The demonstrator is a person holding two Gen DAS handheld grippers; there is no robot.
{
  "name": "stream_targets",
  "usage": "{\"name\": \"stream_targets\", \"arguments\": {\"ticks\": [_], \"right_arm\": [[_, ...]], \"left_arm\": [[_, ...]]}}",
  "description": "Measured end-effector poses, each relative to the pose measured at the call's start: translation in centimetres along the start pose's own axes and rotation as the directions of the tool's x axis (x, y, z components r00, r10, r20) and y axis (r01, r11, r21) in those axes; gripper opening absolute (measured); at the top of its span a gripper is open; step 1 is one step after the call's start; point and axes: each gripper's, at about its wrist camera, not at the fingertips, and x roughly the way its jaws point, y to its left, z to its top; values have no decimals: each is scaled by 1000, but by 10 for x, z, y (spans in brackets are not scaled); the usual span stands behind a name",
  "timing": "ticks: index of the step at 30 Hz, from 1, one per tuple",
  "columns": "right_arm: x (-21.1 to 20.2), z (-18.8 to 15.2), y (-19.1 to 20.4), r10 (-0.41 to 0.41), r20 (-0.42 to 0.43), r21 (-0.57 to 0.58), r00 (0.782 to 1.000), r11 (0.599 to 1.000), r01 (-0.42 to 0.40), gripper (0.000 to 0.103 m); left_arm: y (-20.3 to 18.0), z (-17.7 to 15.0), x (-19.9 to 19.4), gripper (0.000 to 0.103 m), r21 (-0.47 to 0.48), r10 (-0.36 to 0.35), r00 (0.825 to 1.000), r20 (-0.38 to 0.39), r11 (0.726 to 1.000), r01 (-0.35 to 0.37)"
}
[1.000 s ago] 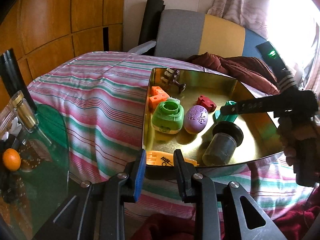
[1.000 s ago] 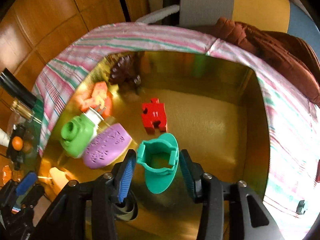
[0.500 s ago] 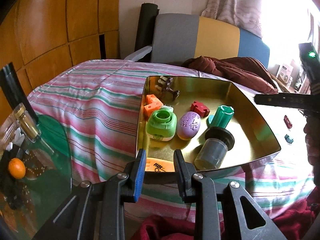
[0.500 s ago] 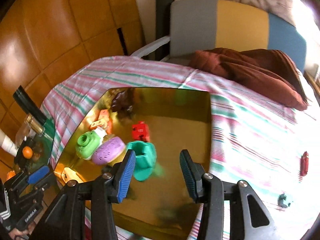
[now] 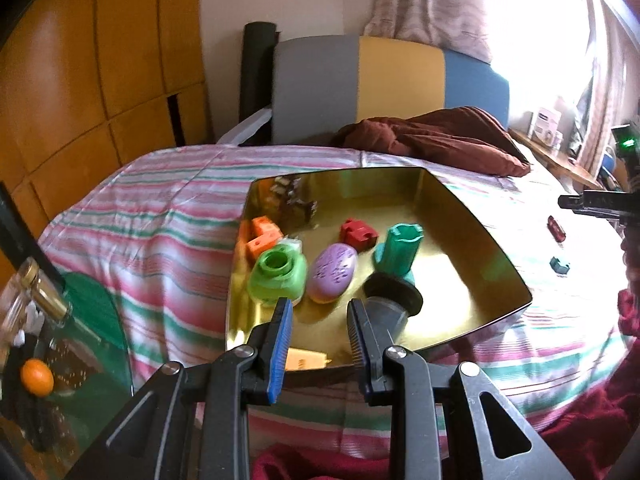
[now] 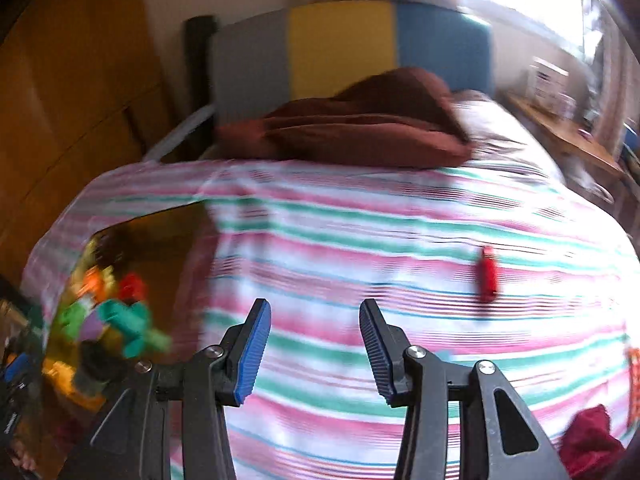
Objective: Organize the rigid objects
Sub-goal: 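Grasp the teal numbered puzzle piece with the left tool while the right tool returns to the bed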
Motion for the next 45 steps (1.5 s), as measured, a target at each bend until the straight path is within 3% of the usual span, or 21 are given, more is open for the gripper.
{"name": "stream_targets", "arguments": {"ticks": [6,11,14,20,29,34,40,45], "right_arm": [[5,1,-75,-153,11,123,988,981,150,46],[15,-16,-133,-249,-26,270,968,931,247,46],[11,-19,-156,-228,-22,401,973,890,217,47],[7,-26,-177,-188,-21,504,982,846,173,46],[7,-37,-203,-143,-41,630,989,765,137,47],[6,-39,-206,-116,-32,647,993,754,109,47],[8,-38,-205,-77,-23,651,997,756,74,46],[11,-36,-204,-52,-17,653,998,755,51,47]], "left_arm": [[-28,13,-1,29,73,-37,999,9,997,36],[-61,27,3,35,145,-76,997,5,987,75],[-85,32,6,40,195,-115,993,-5,974,114],[-147,44,18,48,286,-225,973,-50,930,230],[-243,53,58,48,358,-354,918,-180,845,397],[-291,52,92,59,340,-392,870,-300,808,481],[-338,50,124,70,408,-396,851,-345,753,516],[-368,52,149,73,460,-384,851,-358,721,519]]}}
